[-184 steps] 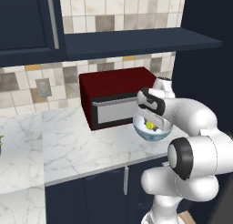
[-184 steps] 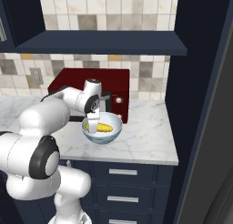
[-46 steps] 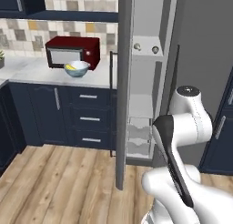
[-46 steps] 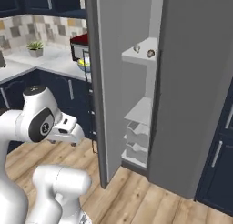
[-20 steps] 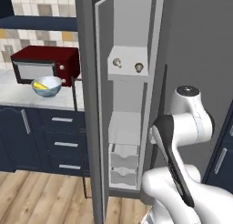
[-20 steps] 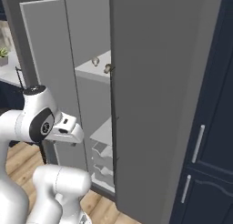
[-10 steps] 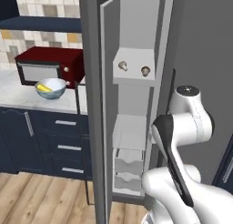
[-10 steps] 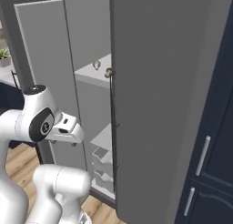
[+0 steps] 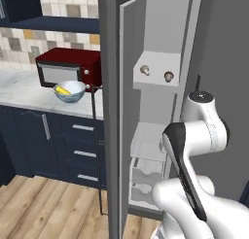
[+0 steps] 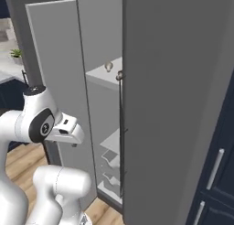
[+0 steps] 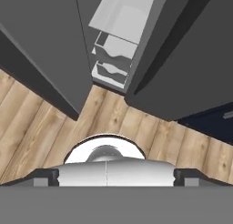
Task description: Take the mushroom, corn, and mushroom from the freezer and place them in the bowl on the counter.
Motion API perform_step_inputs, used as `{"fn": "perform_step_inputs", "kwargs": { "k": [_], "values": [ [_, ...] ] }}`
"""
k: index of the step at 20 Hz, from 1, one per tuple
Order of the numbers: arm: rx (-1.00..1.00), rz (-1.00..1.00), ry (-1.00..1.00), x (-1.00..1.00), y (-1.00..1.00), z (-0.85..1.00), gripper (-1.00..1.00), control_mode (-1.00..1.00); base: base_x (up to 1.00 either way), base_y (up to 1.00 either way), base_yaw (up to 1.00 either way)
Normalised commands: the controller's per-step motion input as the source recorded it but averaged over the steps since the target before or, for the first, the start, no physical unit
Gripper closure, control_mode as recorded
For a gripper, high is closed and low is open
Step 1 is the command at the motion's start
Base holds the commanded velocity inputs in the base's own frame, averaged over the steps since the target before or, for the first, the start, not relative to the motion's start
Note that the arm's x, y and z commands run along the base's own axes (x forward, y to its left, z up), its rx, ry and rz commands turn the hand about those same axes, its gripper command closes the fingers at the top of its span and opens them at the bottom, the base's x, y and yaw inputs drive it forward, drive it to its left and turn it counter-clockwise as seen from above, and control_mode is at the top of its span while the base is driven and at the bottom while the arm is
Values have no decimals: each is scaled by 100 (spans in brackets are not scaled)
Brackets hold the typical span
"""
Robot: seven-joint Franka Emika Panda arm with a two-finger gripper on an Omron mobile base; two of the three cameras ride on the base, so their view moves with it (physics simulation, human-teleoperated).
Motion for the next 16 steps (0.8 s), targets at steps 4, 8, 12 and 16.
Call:
{"fn": "perform_step_inputs", "kwargs": {
  "k": [4,8,12,16],
  "values": [
    [0,0,0,0,0,0,-100,100,48,0,15],
    [0,0,0,0,0,0,-100,100,51,3,6],
    [0,0,0,0,0,0,-100,100,38,28,0],
    [0,0,0,0,0,0,-100,100,25,15,0]
  ]
}}
